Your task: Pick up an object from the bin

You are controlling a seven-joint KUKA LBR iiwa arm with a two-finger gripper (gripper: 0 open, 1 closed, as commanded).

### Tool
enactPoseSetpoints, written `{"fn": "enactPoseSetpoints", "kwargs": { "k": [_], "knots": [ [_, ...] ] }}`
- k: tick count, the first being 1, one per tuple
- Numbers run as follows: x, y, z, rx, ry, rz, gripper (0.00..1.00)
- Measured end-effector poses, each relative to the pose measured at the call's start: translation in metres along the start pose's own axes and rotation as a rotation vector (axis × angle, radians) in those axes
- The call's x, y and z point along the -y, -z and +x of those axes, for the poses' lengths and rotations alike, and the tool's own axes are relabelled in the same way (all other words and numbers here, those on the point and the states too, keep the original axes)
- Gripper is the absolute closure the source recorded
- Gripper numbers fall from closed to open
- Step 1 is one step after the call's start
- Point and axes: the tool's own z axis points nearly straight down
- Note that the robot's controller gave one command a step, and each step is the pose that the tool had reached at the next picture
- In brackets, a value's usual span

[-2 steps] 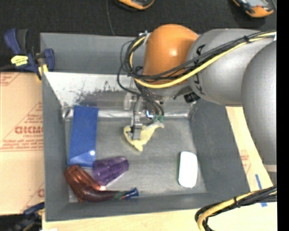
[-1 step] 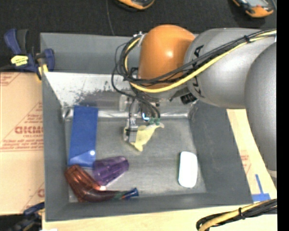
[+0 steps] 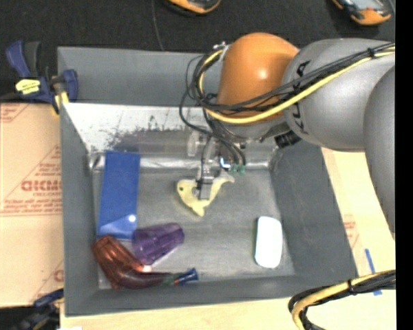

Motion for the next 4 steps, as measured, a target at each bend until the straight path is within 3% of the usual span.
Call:
{"fn": "enactPoseSetpoints", "kwargs": {
  "k": [1,2,3,4],
  "knots": [
    [0.008,0.009,-0.021,0.012,-0.012,-0.005,0.00],
    [0.026,0.004,-0.002,0.005,-0.057,-0.003,0.00],
    [0.044,-0.034,-0.003,0.012,0.130,-0.002,0.00],
    [0.041,-0.037,-0.001,0.010,0.279,-0.002,0.00]
  ]
}}
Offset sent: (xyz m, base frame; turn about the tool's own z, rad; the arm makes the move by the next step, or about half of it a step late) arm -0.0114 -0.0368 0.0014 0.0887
